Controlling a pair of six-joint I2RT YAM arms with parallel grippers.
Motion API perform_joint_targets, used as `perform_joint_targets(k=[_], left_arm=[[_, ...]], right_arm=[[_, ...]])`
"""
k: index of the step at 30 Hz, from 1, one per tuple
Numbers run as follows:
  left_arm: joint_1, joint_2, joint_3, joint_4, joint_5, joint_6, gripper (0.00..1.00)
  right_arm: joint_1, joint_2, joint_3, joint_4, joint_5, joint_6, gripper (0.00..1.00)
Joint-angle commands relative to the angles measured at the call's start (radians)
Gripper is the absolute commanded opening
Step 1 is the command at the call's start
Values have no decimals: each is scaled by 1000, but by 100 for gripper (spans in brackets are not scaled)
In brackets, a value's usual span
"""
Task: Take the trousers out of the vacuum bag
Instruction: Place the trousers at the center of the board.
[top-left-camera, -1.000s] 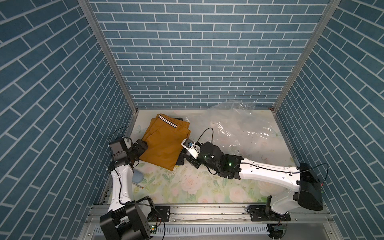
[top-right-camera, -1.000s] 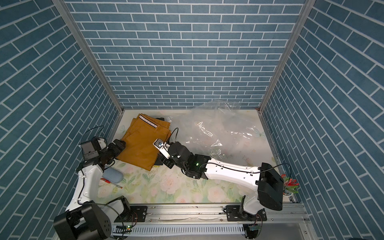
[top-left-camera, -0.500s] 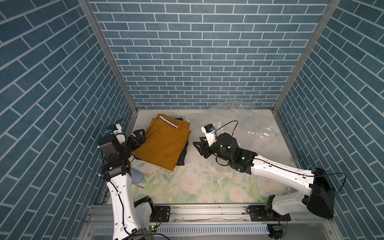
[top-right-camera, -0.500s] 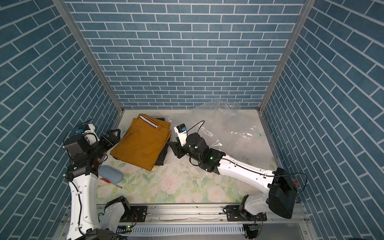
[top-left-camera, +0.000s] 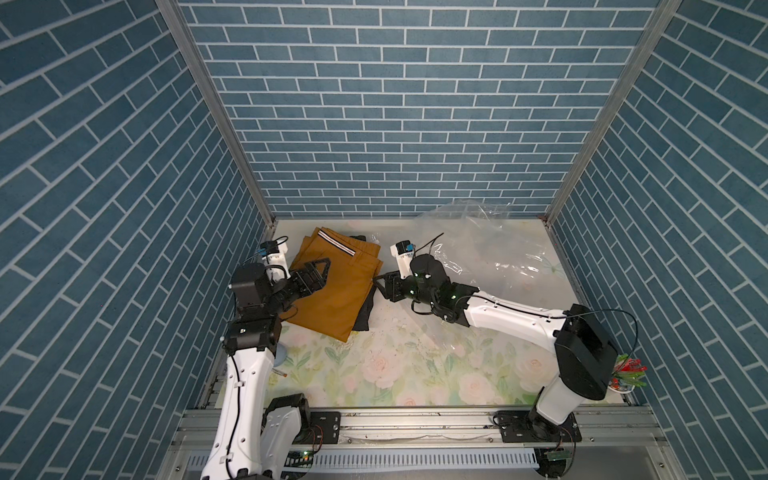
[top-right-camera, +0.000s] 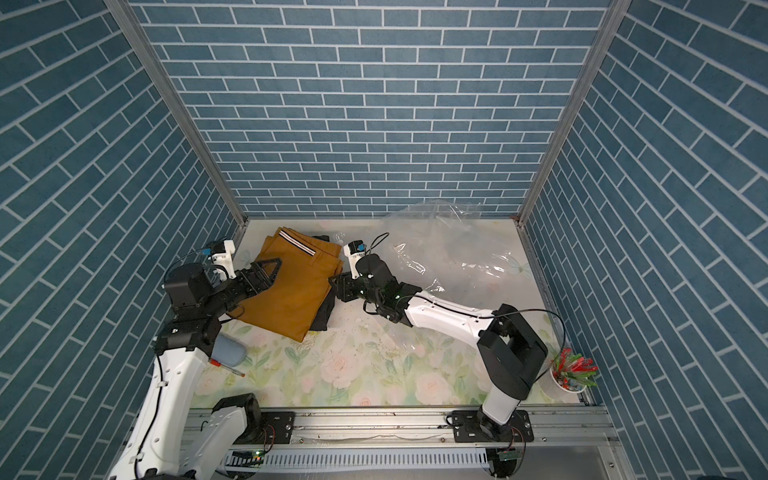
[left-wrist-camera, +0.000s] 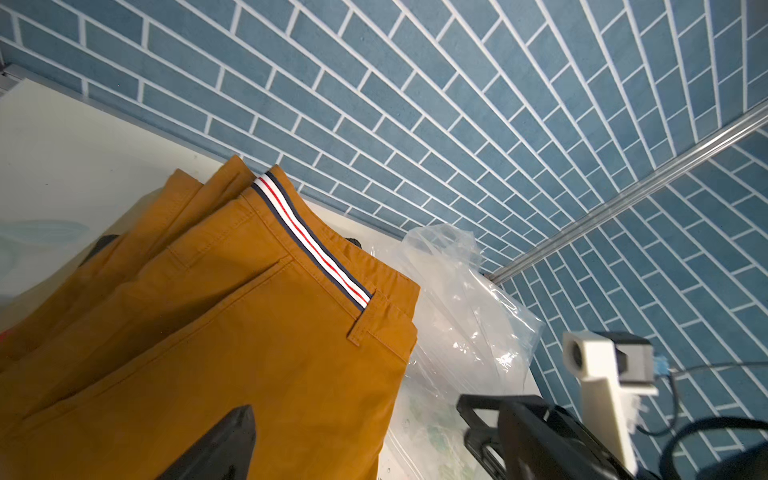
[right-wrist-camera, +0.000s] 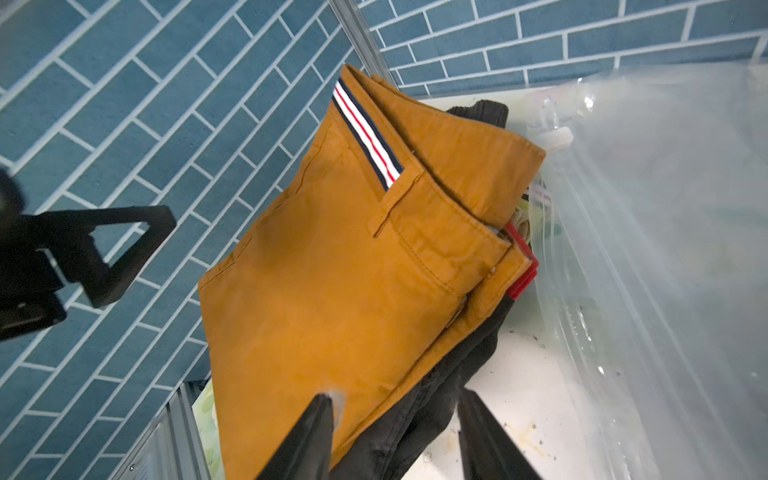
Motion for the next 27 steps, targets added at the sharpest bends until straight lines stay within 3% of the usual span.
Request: perform_joint_targets(k=[1,16,20,27], left_arm=[[-18,-7,-19,1,-14,33,98],[-22,-33,-54,-77,1,147,100],[-22,-33,-80,-67,-2,149,99],[-22,-44,-68,-83,-11,152,100]], right_arm=[[-38,52,41,76,-79,90,51],[-104,285,233,131,-231,130,58],[-104,336,307,107,-252,129,47],[-101,401,469,25,-234,75,7]])
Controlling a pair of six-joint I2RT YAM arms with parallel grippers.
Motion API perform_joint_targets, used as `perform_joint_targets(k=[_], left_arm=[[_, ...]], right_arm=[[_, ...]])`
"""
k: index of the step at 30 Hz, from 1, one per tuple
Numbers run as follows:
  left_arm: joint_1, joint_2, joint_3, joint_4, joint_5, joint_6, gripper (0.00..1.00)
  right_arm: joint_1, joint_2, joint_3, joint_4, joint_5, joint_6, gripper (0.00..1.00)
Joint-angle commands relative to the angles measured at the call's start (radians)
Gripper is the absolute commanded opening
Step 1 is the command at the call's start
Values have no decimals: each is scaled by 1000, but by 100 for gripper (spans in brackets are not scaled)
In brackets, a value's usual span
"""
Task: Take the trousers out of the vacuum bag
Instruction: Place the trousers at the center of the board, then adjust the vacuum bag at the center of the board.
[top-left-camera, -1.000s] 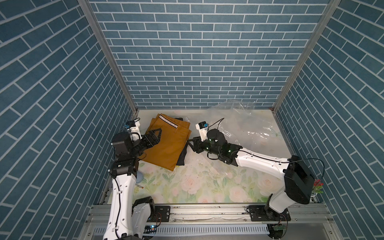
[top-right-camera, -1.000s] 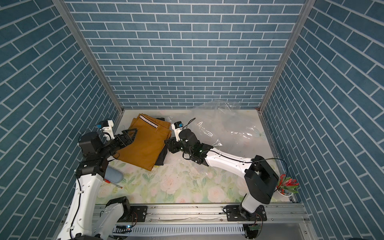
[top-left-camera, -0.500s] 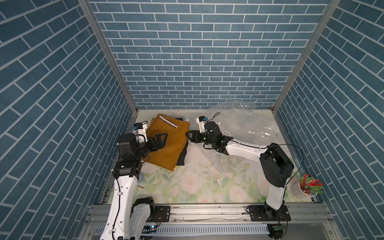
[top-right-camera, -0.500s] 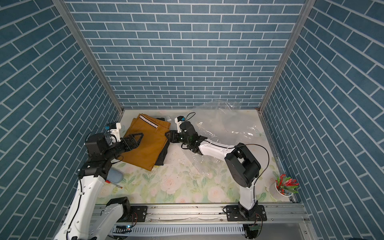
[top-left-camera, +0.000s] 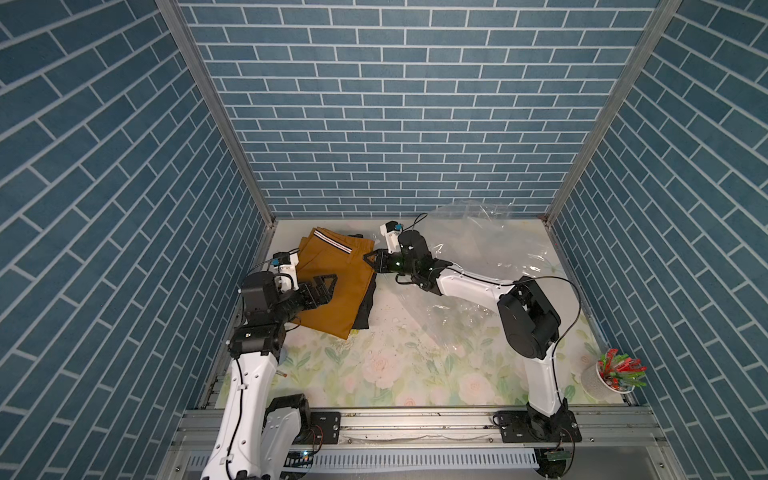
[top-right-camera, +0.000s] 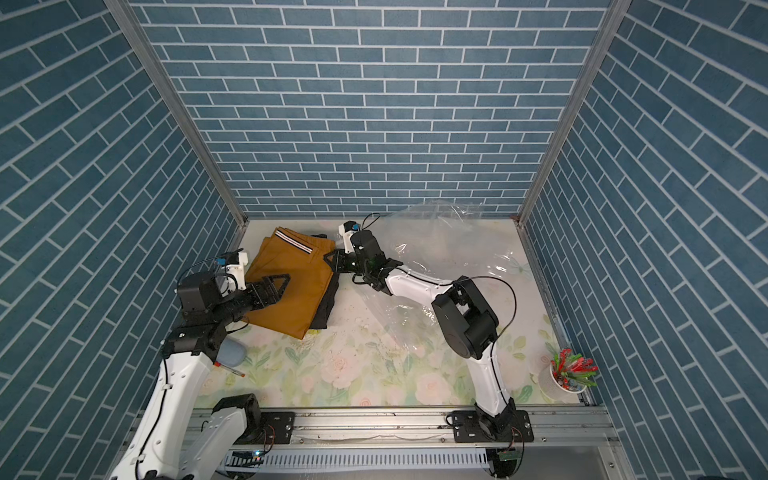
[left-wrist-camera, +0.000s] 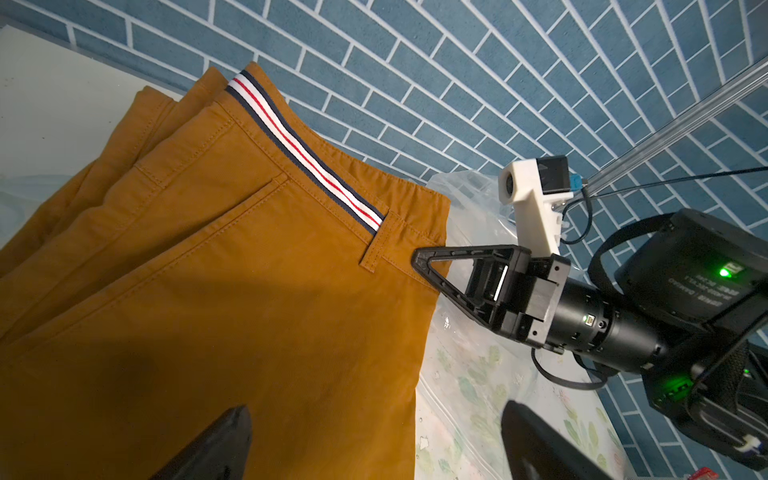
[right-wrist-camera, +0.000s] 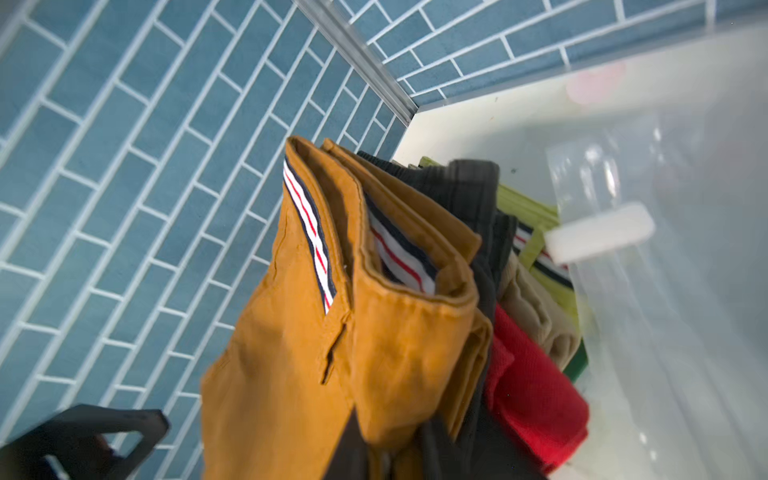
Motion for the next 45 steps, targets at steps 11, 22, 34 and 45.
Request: perform_joint_targets(k=[11,22,34,45], left_arm=[[-5,-16,23,-12,-15,5,99],[-5,12,-30,26,-24,-33,99],[-5,17,-56,54,-21,-71,100],[-13,15,-39,100,10,-119,100]], right_arm=[[6,203,441,-181,-13,-82,0],[-1,150,252,-135,66,-73,23],[-14,-38,126,-192,147,-246,67],[-12,-372,-215,-235,71,-397,78]])
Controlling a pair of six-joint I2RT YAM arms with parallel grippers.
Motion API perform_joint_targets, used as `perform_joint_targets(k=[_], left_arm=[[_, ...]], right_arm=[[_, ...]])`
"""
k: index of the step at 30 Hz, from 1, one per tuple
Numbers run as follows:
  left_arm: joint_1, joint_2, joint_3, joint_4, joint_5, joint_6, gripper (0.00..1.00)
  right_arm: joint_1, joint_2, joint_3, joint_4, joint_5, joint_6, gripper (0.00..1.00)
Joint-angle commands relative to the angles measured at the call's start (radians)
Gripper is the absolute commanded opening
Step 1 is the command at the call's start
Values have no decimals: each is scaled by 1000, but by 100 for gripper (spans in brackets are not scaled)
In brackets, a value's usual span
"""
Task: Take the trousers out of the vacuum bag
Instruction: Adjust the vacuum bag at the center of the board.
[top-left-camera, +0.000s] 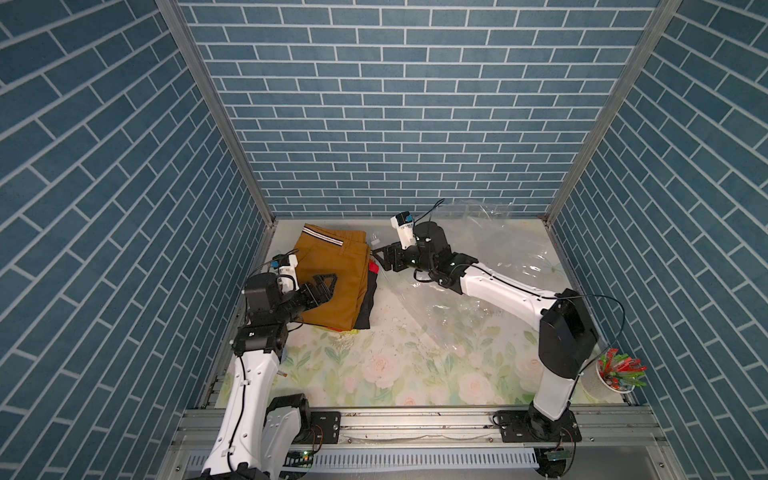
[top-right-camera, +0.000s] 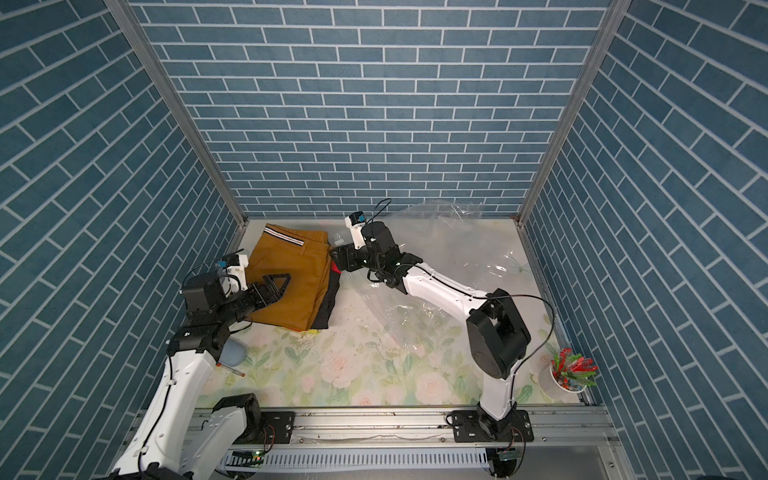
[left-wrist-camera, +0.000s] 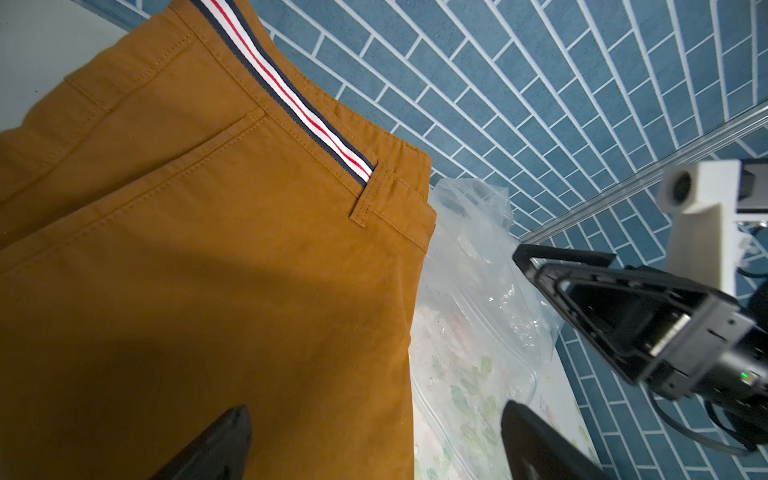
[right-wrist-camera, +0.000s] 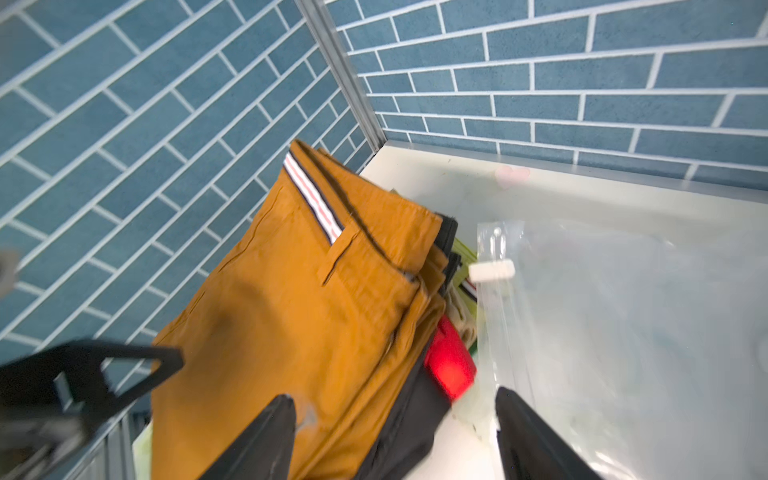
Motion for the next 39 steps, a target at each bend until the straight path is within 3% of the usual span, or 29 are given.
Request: perform_joint_targets(k=[1,8,10,14,18,30,33,39], left_arm=[[-8,-4,6,37,18,-19,99],[-25,11,-1,68,21,-41,100],[-31,11,-2,72,17,-44,100],[-40,8,-7,71,9,-47,100],[-44,1,-12,69,-3,-48,99],[-65,-2,-27,102,-20,-74,100],[-66,-1,-20,93,-25,-68,100],[-68,2,-15,91,-30,-64,100]], right_arm=[[1,-88,-95,-31,-87,-47,78],[5,-140,-258,-8,-217,65,78],[8,-146,-303,4,-193,85,79],[8,-173,-381,-6,-29,106,78],[10,-223,-430,-77,254,93,76],[7,-215,-480,-200,671,-52,76],[6,-252,-513,-183,672,-57,76],[25,-444,-634,-31,428,-126,84]])
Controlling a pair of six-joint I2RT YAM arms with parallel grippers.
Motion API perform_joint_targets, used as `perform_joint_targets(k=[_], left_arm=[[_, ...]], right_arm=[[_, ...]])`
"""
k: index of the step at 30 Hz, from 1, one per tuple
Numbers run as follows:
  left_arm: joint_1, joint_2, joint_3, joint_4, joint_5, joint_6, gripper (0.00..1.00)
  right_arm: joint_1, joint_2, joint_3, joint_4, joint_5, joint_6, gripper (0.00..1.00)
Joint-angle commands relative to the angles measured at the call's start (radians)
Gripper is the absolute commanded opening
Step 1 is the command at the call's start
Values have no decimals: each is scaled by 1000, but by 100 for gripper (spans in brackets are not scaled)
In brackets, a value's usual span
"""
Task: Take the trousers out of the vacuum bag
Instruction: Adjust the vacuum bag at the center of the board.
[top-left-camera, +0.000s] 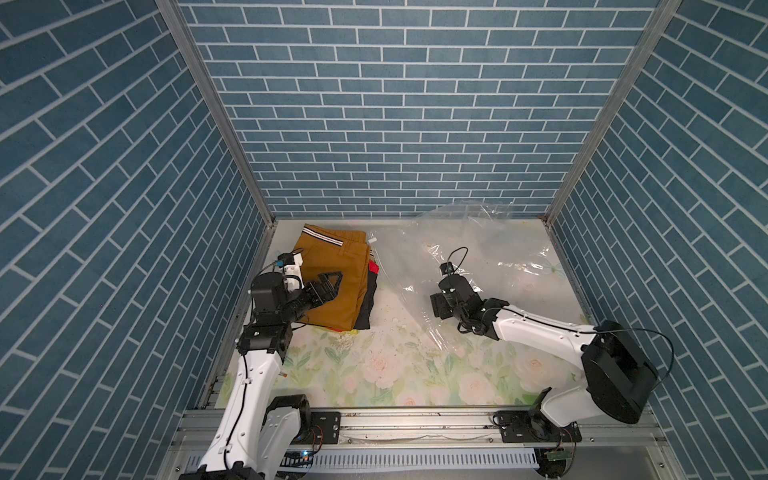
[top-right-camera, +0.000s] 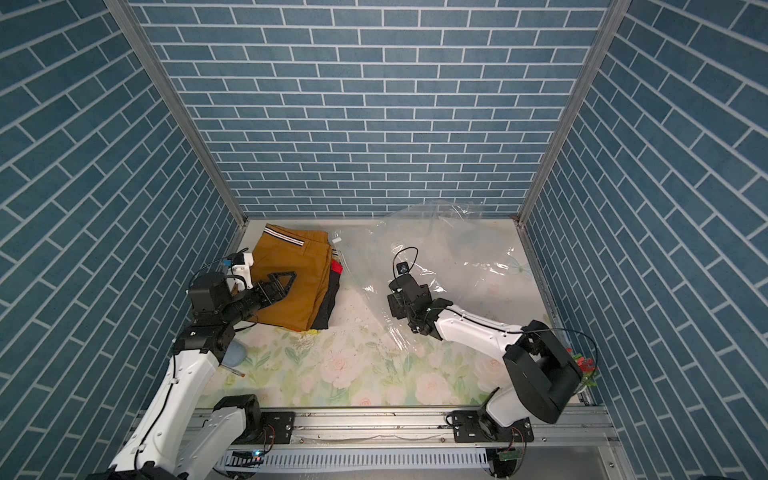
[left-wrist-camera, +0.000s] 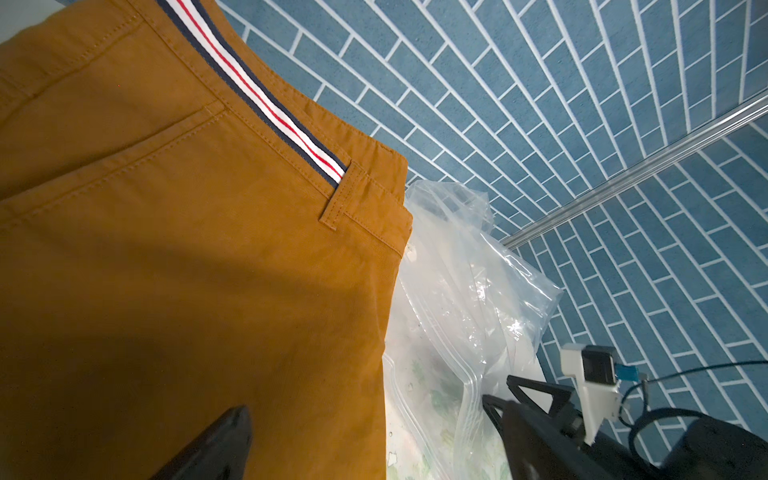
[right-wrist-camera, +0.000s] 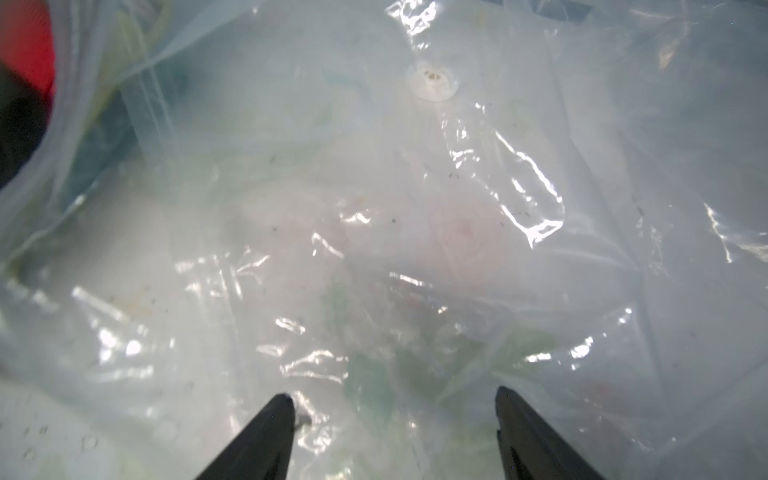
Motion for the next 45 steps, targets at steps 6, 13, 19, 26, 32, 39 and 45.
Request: perform_joint_targets(k=[6,13,19,26,32,39,45], left_arm=[[-10,-6,-7,34,-6,-5,100],[-27,-10,-5,40,-18,-12,99],[-38,-12,-3,47,-12,-10,100],[-73,-15,36,41,40,47,100],[-105,-8,57,34,38,67,100],[-153,7,76,55,-10,60,99],[-188,67,133,60,-58,61,100]], right_arm=[[88,-120,-27,111,-117,-60,94],[158,35,81,87,44,15,94],[164,162,166,-16,202,101,92],[117,85,76,-25,220,104,90],[43,-33,-27,-28,200,65,87],[43,-211,-126,69,-12,-48,86],[42,-389,-144,71,-170,-94,88]])
